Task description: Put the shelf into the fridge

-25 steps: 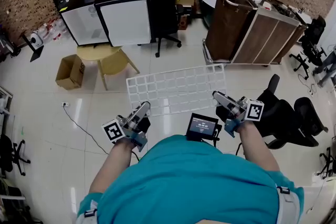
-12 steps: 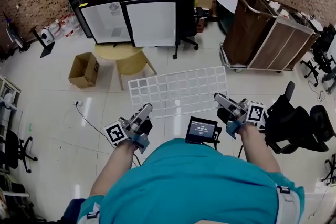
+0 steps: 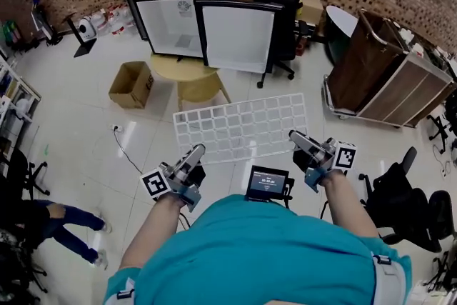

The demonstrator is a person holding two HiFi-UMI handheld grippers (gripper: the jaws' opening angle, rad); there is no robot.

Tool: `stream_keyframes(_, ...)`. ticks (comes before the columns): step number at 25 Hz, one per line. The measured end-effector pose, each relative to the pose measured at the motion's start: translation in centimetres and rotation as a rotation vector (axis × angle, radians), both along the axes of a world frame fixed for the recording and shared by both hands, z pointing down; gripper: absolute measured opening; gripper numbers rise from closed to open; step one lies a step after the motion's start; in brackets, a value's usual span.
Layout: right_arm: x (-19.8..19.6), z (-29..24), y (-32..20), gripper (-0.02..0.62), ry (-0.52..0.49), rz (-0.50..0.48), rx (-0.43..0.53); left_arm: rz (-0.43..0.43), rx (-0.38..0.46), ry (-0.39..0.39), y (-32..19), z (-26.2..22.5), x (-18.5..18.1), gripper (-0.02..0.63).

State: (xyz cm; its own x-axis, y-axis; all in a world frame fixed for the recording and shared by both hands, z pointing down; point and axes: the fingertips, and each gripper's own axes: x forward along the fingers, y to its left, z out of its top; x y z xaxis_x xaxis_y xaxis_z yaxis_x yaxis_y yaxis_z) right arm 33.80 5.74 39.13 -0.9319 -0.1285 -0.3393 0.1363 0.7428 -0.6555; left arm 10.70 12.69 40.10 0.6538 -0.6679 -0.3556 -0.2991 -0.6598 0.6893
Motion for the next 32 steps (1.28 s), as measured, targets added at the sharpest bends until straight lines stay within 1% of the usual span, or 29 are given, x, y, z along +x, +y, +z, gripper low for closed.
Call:
stream_keyframes(3, 0.9, 5.3, -5.3, 0.044, -0.034, -0.085, 0.007, -0.083, 0.021, -0.033, -3.3, 4.2, 1.6, 0.051)
stream_keyframes(6, 1.1, 9.7, -8.6, 0.044, -0.061, -0.179, 0.036, -0.177, 0.039, -0.051, -4.6, 8.9, 2.6, 0.051)
stream_keyframes(9, -0.5, 10.6, -10.4, 0.044, -0.080, -0.249, 0.065, -0.241, 0.059, -0.047, -5.1, 10.3, 1.6, 0.051)
stream_keyframes(12, -1.2, 11.2, -11.7, 0.044, -0.087, -0.283, 0.082, -0.287, 0.059, -0.048, -5.5, 11.5, 1.6, 0.048)
stream_keyframes(16, -1.1, 14.5, -12.8, 0.046, -0.094, -0.339, 0.043, -0.327, 0.063, -0.073, -5.8, 13.9, 2.2, 0.049)
stream_keyframes(17, -1.6, 15.1, -13.0, 0.046, -0.097, -0.346, 0.055, -0.334, 0.068, -0.076, -5.9, 14.3, 1.8, 0.049)
stream_keyframes(19, -3.8, 15.6, -13.0, 0.044, -0.094, -0.349, 0.087, -0.342, 0.075, -0.074, -5.6, 15.0, -0.1, 0.048)
stream_keyframes(22, -7.5, 15.5, -12.2, 0.044, -0.071, -0.342, 0.100, -0.337, 0.076, -0.055, -4.9, 15.4, -3.8, 0.046)
stream_keyframes(26, -8.0, 12.9, -12.8, 0.044, -0.052, -0.309, 0.114, -0.302, 0.077, -0.025, -6.2, 13.6, -4.9, 0.043)
stream_keyframes(27, -8.9, 12.2, -13.1, 0.044, -0.055, -0.295, 0.110, -0.290, 0.074, -0.020, -6.7, 13.1, -5.9, 0.043)
stream_keyframes(29, -13.0, 11.3, -13.9, 0.044, -0.060, -0.269, 0.091, -0.265, 0.067, -0.023, -8.0, 12.0, -10.5, 0.044)
stream_keyframes(32, -19.9, 10.4, -14.9, 0.043, -0.052, -0.234, 0.040, -0.223, 0.064, -0.048, -9.4, 9.1, -17.6, 0.043)
